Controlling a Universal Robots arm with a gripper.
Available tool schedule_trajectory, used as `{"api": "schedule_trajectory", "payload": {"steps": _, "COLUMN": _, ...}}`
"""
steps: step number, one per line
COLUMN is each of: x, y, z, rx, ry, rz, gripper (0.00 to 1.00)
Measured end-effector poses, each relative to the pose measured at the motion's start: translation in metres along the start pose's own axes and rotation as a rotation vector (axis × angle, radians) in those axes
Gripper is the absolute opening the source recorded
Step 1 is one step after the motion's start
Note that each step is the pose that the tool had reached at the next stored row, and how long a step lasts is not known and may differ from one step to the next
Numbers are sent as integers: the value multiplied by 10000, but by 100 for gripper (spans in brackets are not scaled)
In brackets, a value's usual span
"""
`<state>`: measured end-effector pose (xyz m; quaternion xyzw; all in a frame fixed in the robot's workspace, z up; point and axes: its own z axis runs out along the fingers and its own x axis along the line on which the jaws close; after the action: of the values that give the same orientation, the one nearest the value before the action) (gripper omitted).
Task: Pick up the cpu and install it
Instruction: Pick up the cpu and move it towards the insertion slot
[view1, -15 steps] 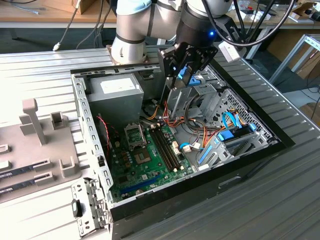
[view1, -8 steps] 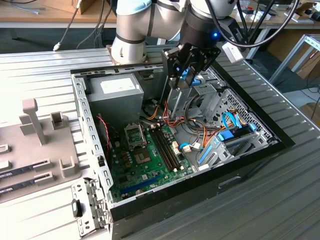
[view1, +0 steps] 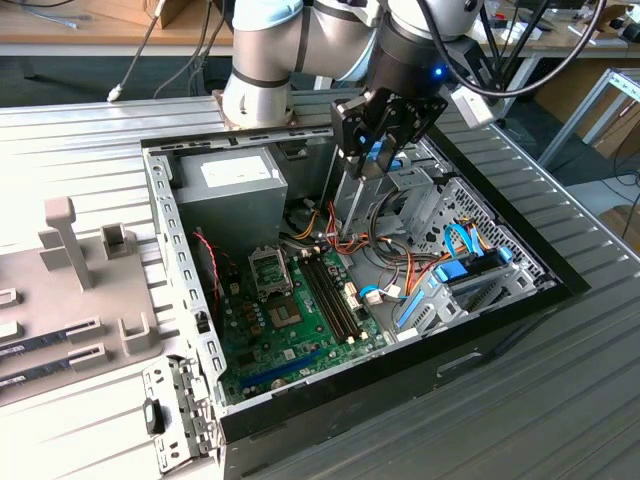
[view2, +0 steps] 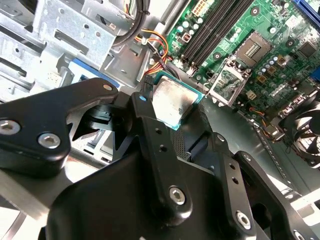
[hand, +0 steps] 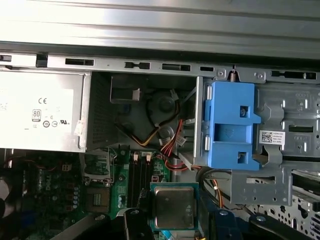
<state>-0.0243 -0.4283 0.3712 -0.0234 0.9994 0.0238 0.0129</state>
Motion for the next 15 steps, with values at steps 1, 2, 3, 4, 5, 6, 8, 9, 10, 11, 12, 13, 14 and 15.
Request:
{"api": "schedule_trajectory", "payload": {"steps": 1, "x": -10, "y": -2, "z": 3, "rx": 0, "ry": 0, "rz": 0, "gripper": 47}}
{"api": "schedule_trajectory", "payload": {"steps": 2, "x": -22, "y": -4, "z": 5, "rx": 2, "ry": 0, "rz": 0, "gripper": 47}}
{"api": "schedule_trajectory", "payload": {"steps": 3, "x": -34, "y": -5, "z": 8, "rx": 3, "ry": 0, "rz": 0, "gripper": 47}}
{"api": "schedule_trajectory", "payload": {"steps": 4, "x": -43, "y": -7, "z": 10, "rx": 4, "ry": 1, "rz": 0, "gripper": 47}}
{"api": "schedule_trajectory", "payload": {"steps": 5, "x": -55, "y": -9, "z": 13, "rx": 5, "ry": 0, "rz": 0, "gripper": 47}}
{"api": "schedule_trajectory", "payload": {"steps": 6, "x": -65, "y": -11, "z": 15, "rx": 5, "ry": 0, "rz": 0, "gripper": 47}}
{"api": "schedule_trajectory", "payload": {"steps": 8, "x": -89, "y": -15, "z": 21, "rx": 7, "ry": 1, "rz": 1, "gripper": 47}}
{"api": "schedule_trajectory", "payload": {"steps": 9, "x": -118, "y": -19, "z": 27, "rx": 10, "ry": 1, "rz": 0, "gripper": 47}}
{"api": "schedule_trajectory", "payload": {"steps": 10, "x": -136, "y": -22, "z": 31, "rx": 11, "ry": 1, "rz": 0, "gripper": 47}}
{"api": "schedule_trajectory", "payload": {"steps": 11, "x": -150, "y": -24, "z": 35, "rx": 12, "ry": 1, "rz": 0, "gripper": 47}}
{"api": "schedule_trajectory", "payload": {"steps": 12, "x": -163, "y": -26, "z": 38, "rx": 13, "ry": 1, "rz": 0, "gripper": 47}}
{"api": "schedule_trajectory", "payload": {"steps": 13, "x": -185, "y": -30, "z": 43, "rx": 15, "ry": 1, "rz": 0, "gripper": 47}}
{"api": "schedule_trajectory", "payload": {"steps": 14, "x": -201, "y": -32, "z": 47, "rx": 16, "ry": 1, "rz": 1, "gripper": 47}}
{"api": "schedule_trajectory", "payload": {"steps": 15, "x": -211, "y": -34, "z": 49, "rx": 16, "ry": 1, "rz": 1, "gripper": 47}}
